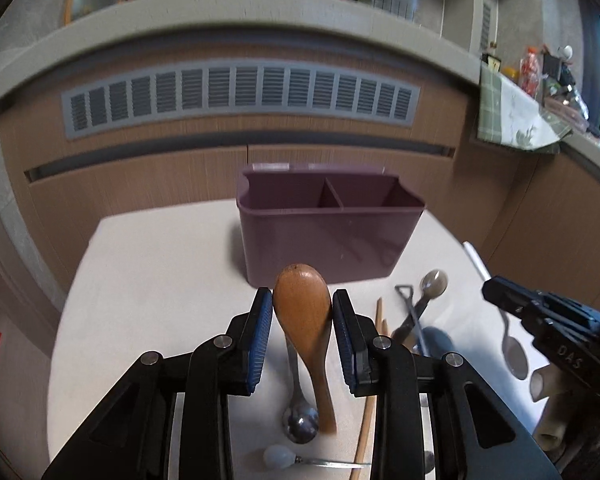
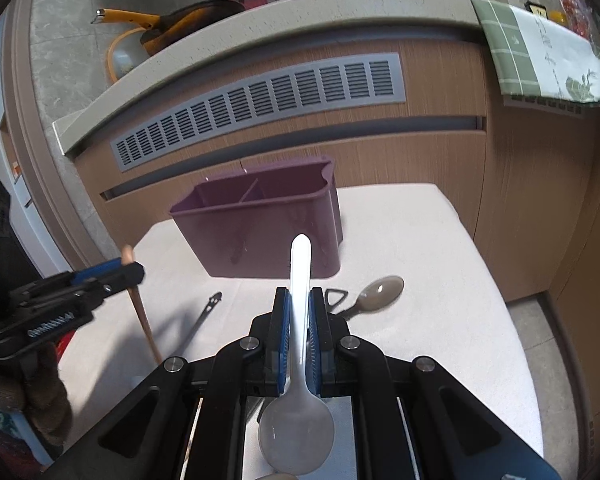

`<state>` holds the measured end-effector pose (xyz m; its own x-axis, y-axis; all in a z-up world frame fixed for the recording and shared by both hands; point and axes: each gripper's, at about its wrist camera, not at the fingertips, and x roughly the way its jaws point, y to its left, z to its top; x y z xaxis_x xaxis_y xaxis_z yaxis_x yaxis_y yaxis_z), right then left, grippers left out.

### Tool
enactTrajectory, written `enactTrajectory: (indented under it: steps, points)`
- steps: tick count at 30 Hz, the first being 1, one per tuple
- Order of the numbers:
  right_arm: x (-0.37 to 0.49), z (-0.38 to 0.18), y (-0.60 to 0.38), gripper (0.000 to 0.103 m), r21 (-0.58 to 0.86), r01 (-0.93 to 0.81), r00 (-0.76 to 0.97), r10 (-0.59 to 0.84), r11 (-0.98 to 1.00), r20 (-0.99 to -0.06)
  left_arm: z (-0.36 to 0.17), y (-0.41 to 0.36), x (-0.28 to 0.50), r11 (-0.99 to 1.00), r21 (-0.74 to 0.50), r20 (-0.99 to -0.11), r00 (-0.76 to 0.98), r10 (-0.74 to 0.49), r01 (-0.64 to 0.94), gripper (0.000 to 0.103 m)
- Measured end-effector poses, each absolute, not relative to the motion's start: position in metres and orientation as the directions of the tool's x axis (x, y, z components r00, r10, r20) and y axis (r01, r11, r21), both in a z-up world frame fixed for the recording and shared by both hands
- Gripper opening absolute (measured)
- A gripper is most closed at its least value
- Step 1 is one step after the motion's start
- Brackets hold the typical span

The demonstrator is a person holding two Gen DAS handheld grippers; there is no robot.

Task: Organize utensils
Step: 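Lift the white spoon toward the maroon holder while the left tool grasps the wooden spoon, then drop the wooden spoon into the holder with the left tool while the right tool releases the white spoon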

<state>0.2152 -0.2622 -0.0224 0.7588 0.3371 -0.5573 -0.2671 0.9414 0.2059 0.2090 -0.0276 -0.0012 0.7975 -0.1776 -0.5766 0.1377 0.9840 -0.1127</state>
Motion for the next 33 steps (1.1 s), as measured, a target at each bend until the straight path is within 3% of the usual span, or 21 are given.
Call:
enactTrajectory:
  steps: [12,18,21,25,33]
  points:
    - [0.223,0.008,-0.25,0.009,0.149,-0.256,0.812,0.296,0.955,-0.503,0.043,-0.025,0.212,0.983,-0.102,-0.468,0.864,-0.183,0.153,0.031]
    - [0.248,0.091,-0.25,0.009,0.195,-0.355,0.883,0.397,0.914,-0.253,0.116,-0.012,0.241,0.981,-0.089,-0.331,0.923,-0.194,0.174,0.031]
    - [0.274,0.108,-0.245,0.009,0.218,-0.366,0.893,0.407,0.905,-0.191,0.133,0.0,0.259,0.976,-0.123,-0.299,0.931,-0.21,0.18,0.031]
    - [0.312,0.098,-0.229,0.009,0.201,-0.347,0.901,0.385,0.916,-0.199,0.138,0.014,0.293,0.973,-0.148,-0.308,0.927,-0.213,0.174,0.031]
    - [0.366,0.046,-0.208,0.009,0.206,-0.34,0.875,0.389,0.918,-0.289,0.093,0.007,0.349,0.964,-0.185,-0.429,0.867,-0.253,0.189,0.031]
